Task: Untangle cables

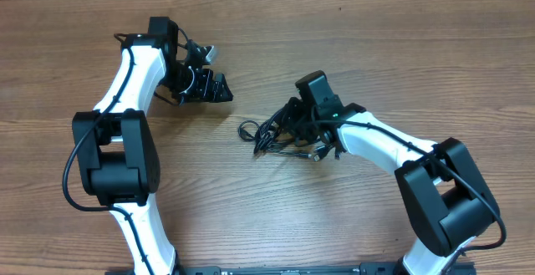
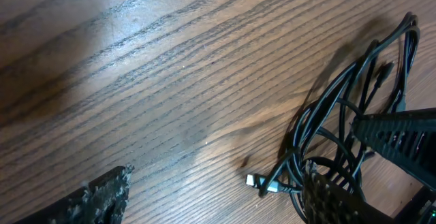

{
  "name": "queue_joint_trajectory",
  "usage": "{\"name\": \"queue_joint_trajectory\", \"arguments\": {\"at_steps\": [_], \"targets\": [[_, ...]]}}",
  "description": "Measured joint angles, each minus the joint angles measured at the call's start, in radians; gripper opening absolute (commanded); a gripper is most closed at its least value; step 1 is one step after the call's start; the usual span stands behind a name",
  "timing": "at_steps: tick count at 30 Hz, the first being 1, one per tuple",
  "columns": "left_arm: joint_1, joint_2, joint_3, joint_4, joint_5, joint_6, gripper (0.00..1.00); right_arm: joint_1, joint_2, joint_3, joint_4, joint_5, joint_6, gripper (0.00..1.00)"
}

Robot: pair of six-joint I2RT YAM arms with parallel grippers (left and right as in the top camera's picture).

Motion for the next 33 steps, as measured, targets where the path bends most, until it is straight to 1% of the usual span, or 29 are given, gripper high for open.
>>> {"name": "queue_joint_trajectory", "arguments": {"at_steps": [6,7,9,10,13,14,16,18,20,26,30,33], "targets": [[0.000,0.000,0.000,0.000,0.000,0.000,0.85,0.000,0.000,-0.001,0.017,0.021,0.003,0.16],[0.000,0.000,0.000,0.000,0.000,0.000,0.85,0.000,0.000,-0.001,0.016,0.022,0.002,0.18],[0.000,0.000,0.000,0.000,0.001,0.000,0.85,0.000,0.000,-0.001,0.016,0.024,0.006,0.27],[0.000,0.000,0.000,0.000,0.001,0.000,0.85,0.000,0.000,-0.001,0.014,0.026,0.002,0.29],[-0.005,0.000,0.000,0.000,0.001,0.000,0.84,0.005,0.000,-0.001,0.012,0.033,0.005,0.29],[-0.005,0.000,0.000,0.000,0.001,0.000,0.82,0.007,0.000,-0.001,0.012,0.036,0.006,0.28],[-0.006,0.000,0.000,0.000,0.001,0.000,0.78,0.016,0.000,-0.001,0.014,0.045,0.001,0.13],[-0.006,0.000,0.000,0.000,0.001,0.001,0.77,0.026,0.000,-0.001,0.016,0.059,0.000,0.04],[-0.006,0.000,0.000,-0.001,0.001,0.008,0.77,0.032,0.000,-0.003,0.019,0.066,0.000,0.04],[-0.006,0.000,0.000,-0.005,0.017,0.042,0.79,0.036,0.000,-0.004,0.005,0.065,-0.071,0.04],[-0.006,0.000,-0.001,-0.029,0.085,0.102,0.80,0.036,0.000,-0.004,0.001,0.042,-0.103,0.04],[-0.006,0.000,-0.001,-0.058,0.145,0.160,0.79,0.029,0.001,-0.006,0.043,-0.039,-0.159,0.04]]}}
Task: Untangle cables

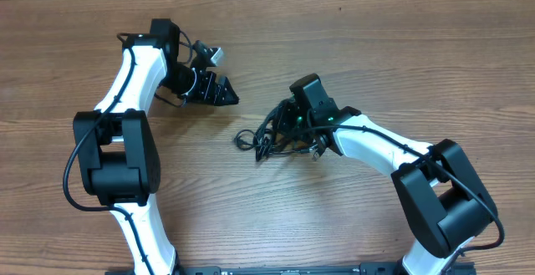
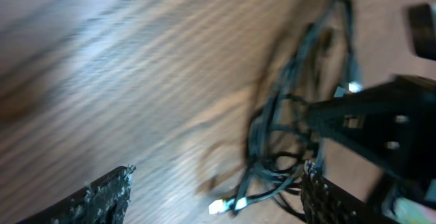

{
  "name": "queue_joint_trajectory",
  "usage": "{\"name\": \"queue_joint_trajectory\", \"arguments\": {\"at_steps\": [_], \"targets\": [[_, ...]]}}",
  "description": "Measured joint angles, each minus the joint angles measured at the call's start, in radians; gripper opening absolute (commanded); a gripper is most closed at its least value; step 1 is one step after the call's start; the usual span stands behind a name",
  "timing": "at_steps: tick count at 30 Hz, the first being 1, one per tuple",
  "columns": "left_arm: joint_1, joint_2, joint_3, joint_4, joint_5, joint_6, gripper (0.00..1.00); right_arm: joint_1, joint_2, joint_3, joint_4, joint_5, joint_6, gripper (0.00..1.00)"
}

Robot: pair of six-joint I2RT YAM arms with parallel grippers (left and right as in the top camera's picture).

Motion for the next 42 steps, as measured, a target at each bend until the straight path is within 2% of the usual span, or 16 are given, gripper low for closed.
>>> {"name": "queue_joint_trajectory", "arguments": {"at_steps": [5,9,18,25,30,34,37,40,42], "targets": [[0.000,0.000,0.000,-0.017,0.071,0.067,0.64,-0.048,0.001,0.000,0.098,-0.207,-0.095,0.04],[0.000,0.000,0.000,-0.018,0.120,0.090,0.56,-0.114,0.001,0.000,0.104,-0.343,-0.134,0.04],[-0.006,0.000,0.000,-0.017,0.223,0.123,0.49,-0.143,0.001,0.000,0.116,-0.450,-0.154,0.04],[-0.024,0.000,0.000,-0.002,0.243,0.126,0.50,-0.143,0.001,0.000,0.173,-0.504,-0.133,0.04],[-0.031,0.000,0.000,0.005,0.247,0.126,0.55,-0.143,0.001,0.000,0.179,-0.521,-0.109,0.04],[-0.045,0.000,0.000,0.005,0.247,0.126,0.54,-0.143,0.001,0.000,0.182,-0.528,-0.099,0.04],[-0.069,0.000,0.000,0.015,0.246,0.126,0.49,-0.143,0.001,0.000,0.186,-0.530,-0.096,0.04],[-0.097,0.000,0.000,0.024,0.245,0.125,0.37,-0.143,0.001,0.000,0.187,-0.534,-0.096,0.04],[-0.113,0.000,0.000,0.031,0.234,0.125,0.35,-0.143,0.001,0.000,0.188,-0.537,-0.096,0.04]]}}
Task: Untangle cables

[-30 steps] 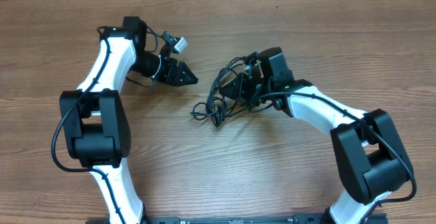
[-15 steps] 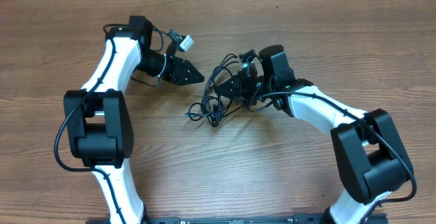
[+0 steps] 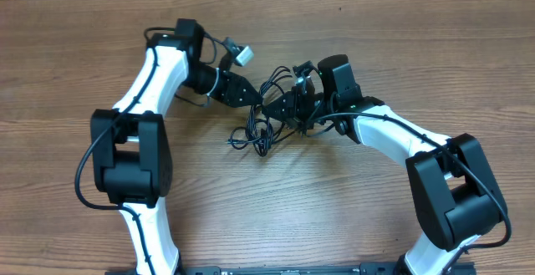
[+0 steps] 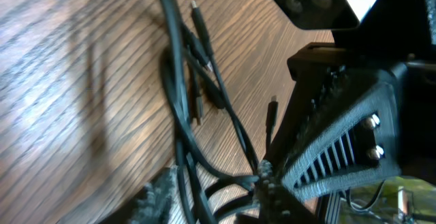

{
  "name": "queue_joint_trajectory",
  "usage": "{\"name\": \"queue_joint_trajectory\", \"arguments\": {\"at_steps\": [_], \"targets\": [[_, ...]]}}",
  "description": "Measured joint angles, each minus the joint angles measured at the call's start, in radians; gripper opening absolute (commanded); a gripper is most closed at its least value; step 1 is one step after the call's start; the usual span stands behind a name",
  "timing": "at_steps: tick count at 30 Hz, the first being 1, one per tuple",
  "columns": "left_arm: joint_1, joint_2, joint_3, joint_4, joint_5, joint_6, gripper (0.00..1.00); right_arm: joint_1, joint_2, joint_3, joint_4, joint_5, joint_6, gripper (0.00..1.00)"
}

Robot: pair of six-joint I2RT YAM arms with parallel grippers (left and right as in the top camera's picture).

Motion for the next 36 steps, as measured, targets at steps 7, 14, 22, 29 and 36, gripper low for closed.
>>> {"name": "queue_joint_trajectory", "arguments": {"at_steps": [7,14,22,29,36], "targets": [[-0.023,0.000,0.000,0.027,-0.081,-0.045,0.33,0.000,0.001,0.000,0.006,-0.006,0.003,0.04],[-0.022,0.000,0.000,0.025,-0.148,-0.060,0.53,0.000,0.001,-0.001,0.013,-0.021,0.004,0.04],[-0.023,0.000,0.000,0.002,-0.199,-0.076,0.34,0.001,0.001,-0.001,0.014,-0.023,0.004,0.04],[-0.023,0.000,0.000,-0.020,-0.219,-0.075,0.30,0.001,0.001,-0.001,0.021,-0.023,0.004,0.04],[-0.023,0.000,0.000,-0.035,-0.222,-0.074,0.29,0.001,0.001,-0.001,0.040,-0.023,0.009,0.04]]}}
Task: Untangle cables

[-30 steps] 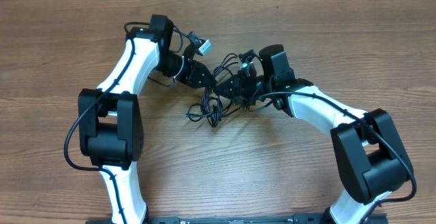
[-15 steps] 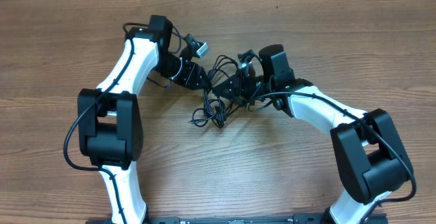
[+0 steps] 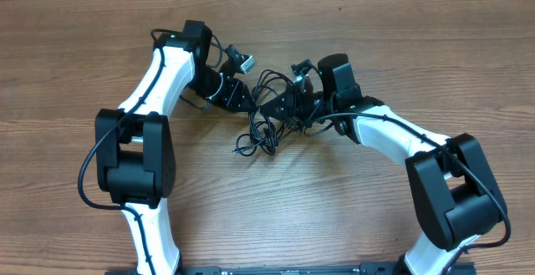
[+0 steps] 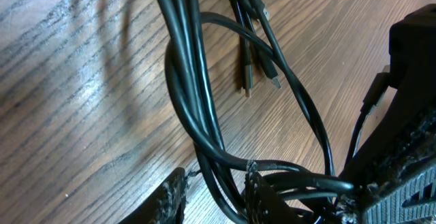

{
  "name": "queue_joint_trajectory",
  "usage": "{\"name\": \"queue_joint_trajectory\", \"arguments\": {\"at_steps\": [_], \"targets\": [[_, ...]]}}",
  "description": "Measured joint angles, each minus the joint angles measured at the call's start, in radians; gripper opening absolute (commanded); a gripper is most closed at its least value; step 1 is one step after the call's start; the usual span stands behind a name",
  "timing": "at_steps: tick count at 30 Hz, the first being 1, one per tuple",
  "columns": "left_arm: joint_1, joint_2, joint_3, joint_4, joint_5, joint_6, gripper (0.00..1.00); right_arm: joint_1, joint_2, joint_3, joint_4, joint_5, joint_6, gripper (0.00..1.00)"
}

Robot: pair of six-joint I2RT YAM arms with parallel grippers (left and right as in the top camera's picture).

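Note:
A tangle of thin black cables hangs between my two grippers and trails onto the wooden table. In the left wrist view the strands run down between my left gripper's fingers, and two small plug ends lie on the wood. My left gripper is narrowed on those strands just left of the right gripper. My right gripper is shut on the bundle's upper knot. One of the right gripper's fingers shows at the right edge.
The wooden table spreads all around. The two grippers are almost touching at the table's upper middle. Both arm bases stand near the front edge. The table's far edge runs along the top.
My left gripper has edged slightly right and its fingers have closed in on several strands. The loose loops have shifted a little on the table. The right gripper has stayed put.
First my left gripper stood wide open at the left, and my right gripper was on the tangle lying mid-table. Then the left gripper was closer. By 1.2 s ago the right gripper held the bundle higher up the table, with the left gripper at the strands. Now the left fingers pinch them.

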Motion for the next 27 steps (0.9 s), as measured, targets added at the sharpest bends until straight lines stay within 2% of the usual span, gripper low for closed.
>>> {"name": "queue_joint_trajectory", "arguments": {"at_steps": [11,15,21,24,26,27], "targets": [[-0.002,0.000,0.000,-0.013,-0.002,0.025,0.36,0.000,0.000,0.000,0.011,0.000,0.016,0.04],[-0.008,0.001,0.000,0.000,0.005,0.025,0.35,0.000,0.000,0.000,0.021,0.001,0.018,0.04],[-0.019,0.028,0.000,0.053,0.017,-0.018,0.25,0.000,0.000,0.000,0.065,0.007,0.041,0.04],[-0.021,0.042,-0.001,0.077,0.019,-0.059,0.16,0.000,0.000,0.000,0.092,0.004,0.057,0.04],[-0.021,0.043,-0.002,0.090,0.023,-0.080,0.05,0.000,0.000,0.000,0.108,0.000,0.063,0.04],[-0.021,0.043,-0.002,0.093,0.026,-0.090,0.04,0.000,0.000,0.000,0.110,-0.003,0.065,0.04]]}}
